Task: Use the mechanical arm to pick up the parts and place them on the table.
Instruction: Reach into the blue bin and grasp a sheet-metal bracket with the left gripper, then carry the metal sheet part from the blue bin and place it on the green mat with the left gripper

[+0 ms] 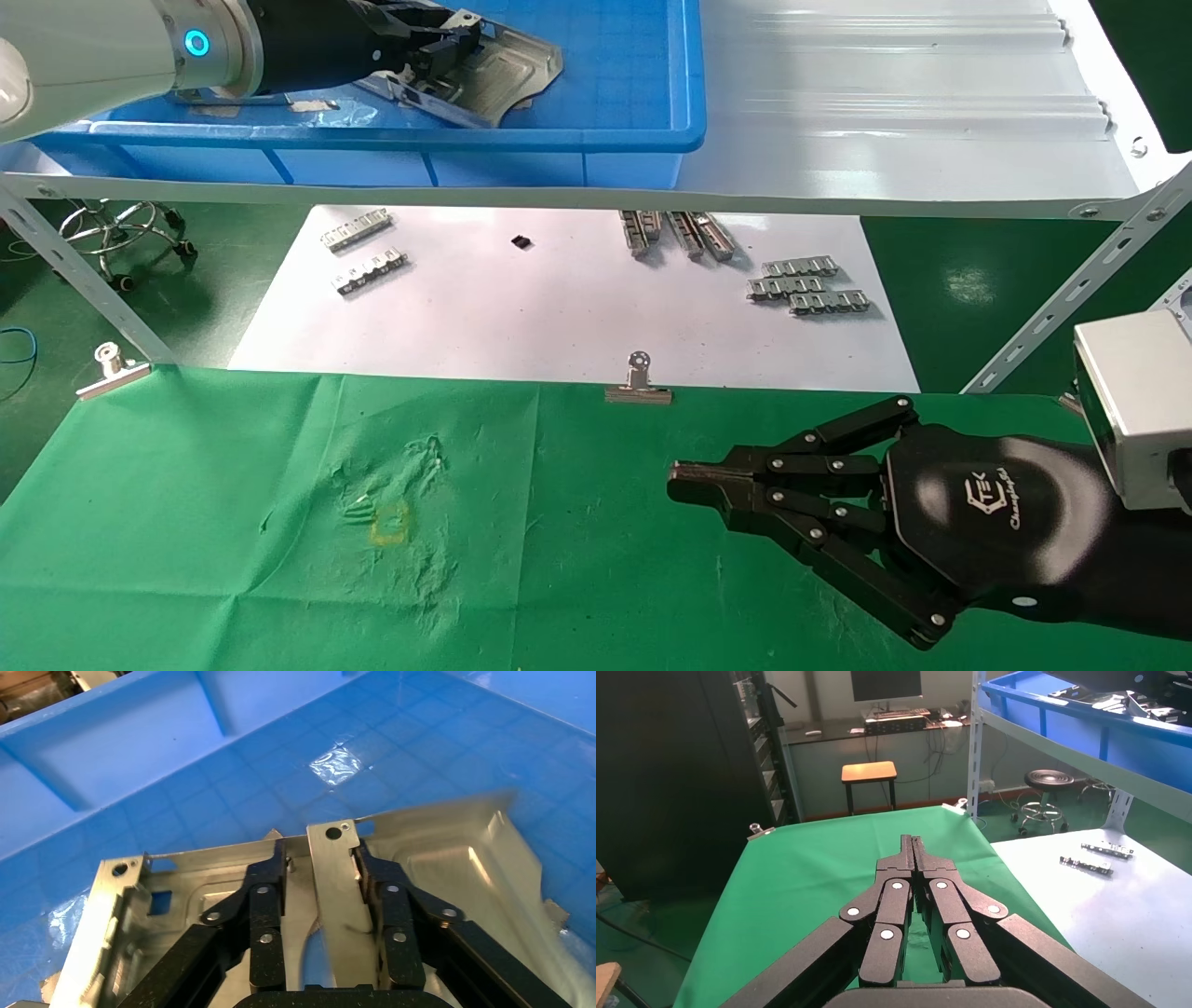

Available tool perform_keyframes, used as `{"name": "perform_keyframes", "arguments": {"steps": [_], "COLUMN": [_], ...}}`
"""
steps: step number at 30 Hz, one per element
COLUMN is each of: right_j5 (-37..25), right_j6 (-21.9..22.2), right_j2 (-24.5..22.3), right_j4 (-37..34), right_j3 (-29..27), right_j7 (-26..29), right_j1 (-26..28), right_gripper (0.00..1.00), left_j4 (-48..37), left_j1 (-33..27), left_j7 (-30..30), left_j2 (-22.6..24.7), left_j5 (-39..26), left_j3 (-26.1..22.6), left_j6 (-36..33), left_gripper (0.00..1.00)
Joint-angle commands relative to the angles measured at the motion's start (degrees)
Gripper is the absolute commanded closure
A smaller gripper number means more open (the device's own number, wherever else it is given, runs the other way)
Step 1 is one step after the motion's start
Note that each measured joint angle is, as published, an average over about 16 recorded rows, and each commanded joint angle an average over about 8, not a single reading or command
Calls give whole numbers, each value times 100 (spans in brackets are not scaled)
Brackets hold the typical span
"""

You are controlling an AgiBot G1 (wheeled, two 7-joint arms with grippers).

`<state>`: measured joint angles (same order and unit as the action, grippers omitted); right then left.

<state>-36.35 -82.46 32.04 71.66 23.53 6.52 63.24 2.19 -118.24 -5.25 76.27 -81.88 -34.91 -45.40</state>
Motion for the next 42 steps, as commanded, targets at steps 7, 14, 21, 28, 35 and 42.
{"name": "perform_keyframes", "arguments": {"steps": [7, 14, 21, 28, 35, 42], "right_j5": [0, 0, 0, 0, 0, 0], "right_j6": [0, 0, 0, 0, 0, 0], "right_j2": [0, 0, 0, 0, 0, 0], "right_j4": [0, 0, 0, 0, 0, 0], "right_j3": [0, 0, 0, 0, 0, 1], "right_j7": [0, 0, 0, 0, 0, 0], "right_j1": [0, 0, 0, 0, 0, 0], "right_gripper": [100, 100, 100, 100, 100, 100], "left_j4": [-31, -21, 3, -34, -131, -115], "left_j1": [-63, -154, -214, -178, -121, -155], "left_j7": [-2, 29, 141, 319, 362, 399], "left_j2": [-43, -107, -185, -210, -101, -106], "left_j5": [-30, 27, 111, 114, 142, 221], "left_j3": [-28, 8, 63, 62, 84, 139], "left_j6": [-142, -316, -595, -834, -459, -254], "left_gripper": [100, 100, 100, 100, 100, 100]}}
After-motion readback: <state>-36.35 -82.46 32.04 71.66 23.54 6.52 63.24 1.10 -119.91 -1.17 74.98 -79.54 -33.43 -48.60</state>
